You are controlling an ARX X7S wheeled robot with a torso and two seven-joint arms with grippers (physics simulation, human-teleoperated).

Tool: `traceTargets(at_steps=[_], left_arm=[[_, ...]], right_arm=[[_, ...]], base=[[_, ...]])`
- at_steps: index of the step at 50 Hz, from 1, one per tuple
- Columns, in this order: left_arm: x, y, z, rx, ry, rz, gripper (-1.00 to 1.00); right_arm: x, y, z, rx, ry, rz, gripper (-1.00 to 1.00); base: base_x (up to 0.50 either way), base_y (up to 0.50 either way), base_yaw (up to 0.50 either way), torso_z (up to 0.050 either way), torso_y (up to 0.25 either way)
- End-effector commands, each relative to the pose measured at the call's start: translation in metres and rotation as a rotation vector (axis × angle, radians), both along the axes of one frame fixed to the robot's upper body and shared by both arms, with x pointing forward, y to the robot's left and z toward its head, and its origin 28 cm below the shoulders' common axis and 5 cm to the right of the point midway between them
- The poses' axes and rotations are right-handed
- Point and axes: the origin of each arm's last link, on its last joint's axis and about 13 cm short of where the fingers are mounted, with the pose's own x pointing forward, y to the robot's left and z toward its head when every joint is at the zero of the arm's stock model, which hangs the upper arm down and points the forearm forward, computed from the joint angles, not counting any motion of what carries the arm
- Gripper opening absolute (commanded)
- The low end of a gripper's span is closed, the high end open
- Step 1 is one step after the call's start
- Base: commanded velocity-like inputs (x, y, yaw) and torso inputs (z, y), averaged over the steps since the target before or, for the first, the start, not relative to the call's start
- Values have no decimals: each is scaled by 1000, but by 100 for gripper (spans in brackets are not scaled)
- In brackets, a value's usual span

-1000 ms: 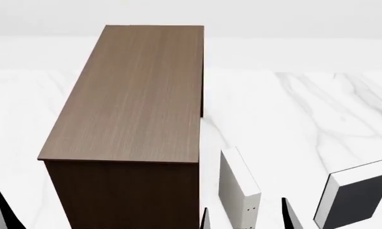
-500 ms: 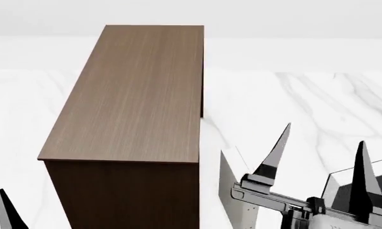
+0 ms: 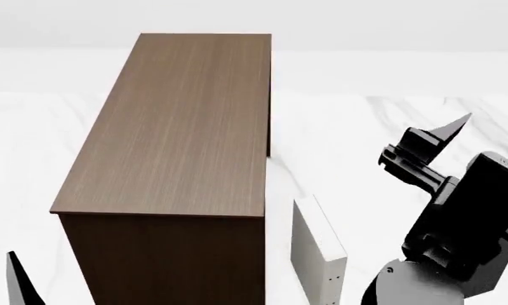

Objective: Pick up the book in the middle and place it on the cabinet shelf.

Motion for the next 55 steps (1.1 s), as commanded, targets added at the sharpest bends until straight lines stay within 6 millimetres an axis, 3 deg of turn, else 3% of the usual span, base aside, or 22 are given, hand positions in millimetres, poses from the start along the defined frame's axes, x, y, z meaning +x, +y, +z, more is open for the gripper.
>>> traceTargets(at_steps=[1,19,30,55], left_arm=[[2,1,0,4,13,-1,100],[2,0,-2,6,31,-13,100],[2,0,-2,10,36,-16,100],[2,-1,-4,24,69,-10,100]], right_arm=[[21,-3,31,151,152,-106,100],[35,9,61,349,195,-124,100],[37,12,61,426,246,-157,100],[20,18,48,549,253,-224,100]], base=[[0,0,0,0,0],[0,0,0,0,0],[0,0,0,0,0],[0,0,0,0,0]])
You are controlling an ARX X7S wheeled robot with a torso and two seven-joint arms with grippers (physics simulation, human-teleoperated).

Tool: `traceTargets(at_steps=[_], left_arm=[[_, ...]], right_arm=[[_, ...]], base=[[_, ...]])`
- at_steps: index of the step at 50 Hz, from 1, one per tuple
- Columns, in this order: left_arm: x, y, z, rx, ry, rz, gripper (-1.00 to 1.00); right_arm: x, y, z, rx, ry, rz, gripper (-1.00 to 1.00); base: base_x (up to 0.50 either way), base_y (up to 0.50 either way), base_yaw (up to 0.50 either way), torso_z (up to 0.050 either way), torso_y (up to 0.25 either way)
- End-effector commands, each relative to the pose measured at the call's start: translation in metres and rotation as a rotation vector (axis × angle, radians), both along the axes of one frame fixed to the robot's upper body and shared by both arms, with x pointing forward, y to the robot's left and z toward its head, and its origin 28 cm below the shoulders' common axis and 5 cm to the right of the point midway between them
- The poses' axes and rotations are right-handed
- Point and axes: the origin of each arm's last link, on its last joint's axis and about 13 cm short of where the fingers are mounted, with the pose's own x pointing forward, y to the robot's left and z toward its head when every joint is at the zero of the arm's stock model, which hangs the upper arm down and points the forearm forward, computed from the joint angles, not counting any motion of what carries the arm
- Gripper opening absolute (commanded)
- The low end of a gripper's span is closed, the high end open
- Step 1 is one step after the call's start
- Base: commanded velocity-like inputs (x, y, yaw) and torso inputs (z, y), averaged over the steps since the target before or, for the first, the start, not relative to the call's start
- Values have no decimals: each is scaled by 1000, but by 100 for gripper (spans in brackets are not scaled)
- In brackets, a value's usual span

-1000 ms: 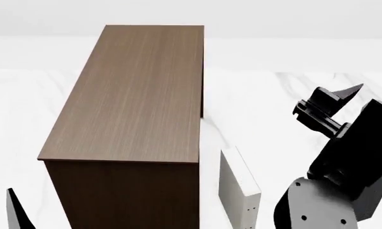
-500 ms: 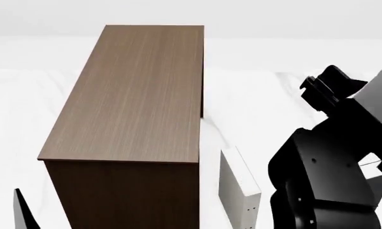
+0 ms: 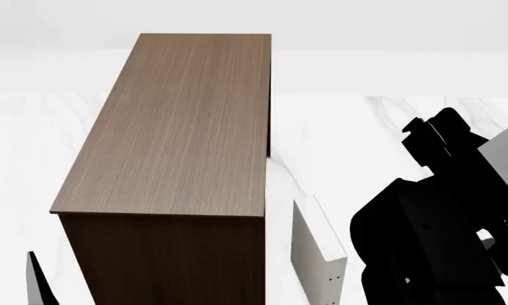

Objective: Pick up the book in the middle and place it on the cabinet shelf.

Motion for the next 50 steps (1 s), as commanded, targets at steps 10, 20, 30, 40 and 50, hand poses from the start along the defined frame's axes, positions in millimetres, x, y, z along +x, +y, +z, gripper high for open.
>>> traceTargets(at_steps=[10,20,30,40,50], left_arm=[[0,0,1,11,8,-1,100],[0,0,0,12,9,-1,100],[1,0,0,14,11,-2,100],[1,0,0,15,17,-1,100],[1,0,0,10,22,2,100]], right_arm=[[-8,4,-15,36,27,-16,100],[-11,10,-28,-3,41,35,100],[-12,10,-36,-11,56,38,100],[-12,11,-45,-17,79,33,100],[-13,14,-55,-40,99,57,100]], base=[[0,0,0,0,0],[0,0,0,0,0],[0,0,0,0,0],[0,0,0,0,0],[0,0,0,0,0]])
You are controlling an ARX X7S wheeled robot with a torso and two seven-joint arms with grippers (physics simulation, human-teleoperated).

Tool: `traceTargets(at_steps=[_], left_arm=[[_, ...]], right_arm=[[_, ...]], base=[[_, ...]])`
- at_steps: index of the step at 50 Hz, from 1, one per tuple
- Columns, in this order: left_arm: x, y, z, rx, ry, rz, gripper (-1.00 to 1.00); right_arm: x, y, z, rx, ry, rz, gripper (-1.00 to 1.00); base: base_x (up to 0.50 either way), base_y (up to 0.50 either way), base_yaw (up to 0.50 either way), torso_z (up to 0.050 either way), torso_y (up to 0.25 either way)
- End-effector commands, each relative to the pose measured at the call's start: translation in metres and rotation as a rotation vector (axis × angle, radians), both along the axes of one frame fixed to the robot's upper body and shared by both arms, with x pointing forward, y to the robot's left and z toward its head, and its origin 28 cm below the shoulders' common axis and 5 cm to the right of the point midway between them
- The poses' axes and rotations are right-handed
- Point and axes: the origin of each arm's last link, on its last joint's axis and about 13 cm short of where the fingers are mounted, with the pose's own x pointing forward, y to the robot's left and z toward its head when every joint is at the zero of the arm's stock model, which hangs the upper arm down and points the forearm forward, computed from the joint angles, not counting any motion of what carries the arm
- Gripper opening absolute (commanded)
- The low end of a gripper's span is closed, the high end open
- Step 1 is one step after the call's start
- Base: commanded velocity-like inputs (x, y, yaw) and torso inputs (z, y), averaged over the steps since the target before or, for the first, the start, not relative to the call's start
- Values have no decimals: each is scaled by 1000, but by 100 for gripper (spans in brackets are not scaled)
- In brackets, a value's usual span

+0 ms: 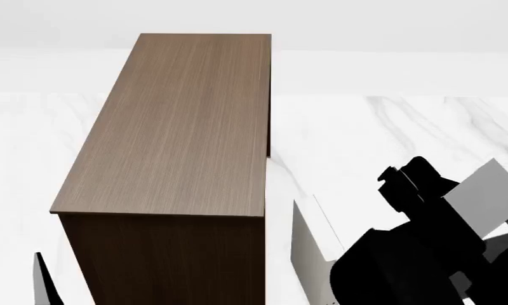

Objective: Pick up the book in the middle and place it on the cabinet shelf.

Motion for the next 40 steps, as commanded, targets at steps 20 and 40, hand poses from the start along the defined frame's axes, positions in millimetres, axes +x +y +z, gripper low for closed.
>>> traceTargets(at_steps=[20,40], left_arm=[[1,1,0,2,2,0,100],[1,0,-1,4,5,-5,100]], right_arm=[[3,4,-21,-13,36,30,100],[11,1,-34,-28,62,16,100]], base=[[0,0,0,0,0],[0,0,0,0,0]])
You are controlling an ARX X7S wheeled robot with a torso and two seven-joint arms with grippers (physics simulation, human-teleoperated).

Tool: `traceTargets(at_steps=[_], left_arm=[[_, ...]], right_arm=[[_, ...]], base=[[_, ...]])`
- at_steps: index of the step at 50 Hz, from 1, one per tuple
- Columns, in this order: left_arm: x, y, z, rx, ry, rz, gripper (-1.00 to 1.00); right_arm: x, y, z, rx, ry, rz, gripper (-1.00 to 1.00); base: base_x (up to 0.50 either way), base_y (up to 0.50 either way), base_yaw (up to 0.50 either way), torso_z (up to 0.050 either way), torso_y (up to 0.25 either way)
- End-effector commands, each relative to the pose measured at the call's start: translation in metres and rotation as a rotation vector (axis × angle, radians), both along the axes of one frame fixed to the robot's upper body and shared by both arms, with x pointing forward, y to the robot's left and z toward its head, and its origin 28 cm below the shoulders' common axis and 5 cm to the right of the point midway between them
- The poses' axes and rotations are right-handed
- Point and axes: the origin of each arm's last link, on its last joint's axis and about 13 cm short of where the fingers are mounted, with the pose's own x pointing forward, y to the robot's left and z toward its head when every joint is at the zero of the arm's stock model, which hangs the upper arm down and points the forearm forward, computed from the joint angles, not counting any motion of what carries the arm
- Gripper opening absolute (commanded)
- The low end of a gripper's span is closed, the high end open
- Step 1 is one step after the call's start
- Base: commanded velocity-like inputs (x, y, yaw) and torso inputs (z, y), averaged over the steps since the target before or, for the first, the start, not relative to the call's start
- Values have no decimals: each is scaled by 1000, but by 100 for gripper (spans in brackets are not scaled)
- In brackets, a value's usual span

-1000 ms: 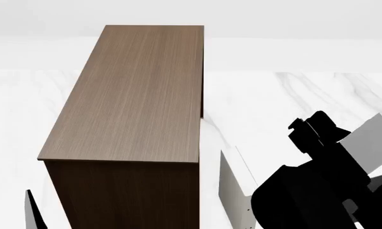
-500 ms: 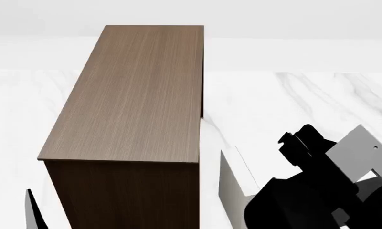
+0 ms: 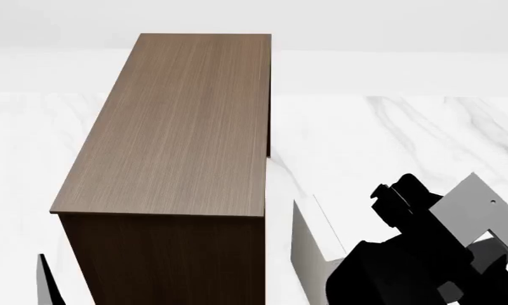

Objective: Pick up the book in the middle and place it on the cabinet shelf.

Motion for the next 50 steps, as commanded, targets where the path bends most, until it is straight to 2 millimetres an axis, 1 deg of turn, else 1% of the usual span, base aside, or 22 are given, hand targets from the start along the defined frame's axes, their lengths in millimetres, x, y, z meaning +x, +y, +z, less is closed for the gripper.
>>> traceTargets(at_steps=[1,20,27,40,50], left_arm=[[1,0,1,4,-7,0,100],[1,0,1,5,-5,-1,100],[1,0,1,4,-5,0,100],[1,0,0,5,-4,-1,100],[1,0,0,5,-4,-1,100]], right_arm=[[3,2,-9,2,13,8,100],[5,5,-25,-28,51,55,100],[6,5,-26,-33,57,56,100],[9,4,-38,-39,85,51,100],[14,5,-41,-70,83,73,100]], base=[[0,0,0,0,0],[0,0,0,0,0],[0,0,0,0,0],[0,0,0,0,0],[0,0,0,0,0]])
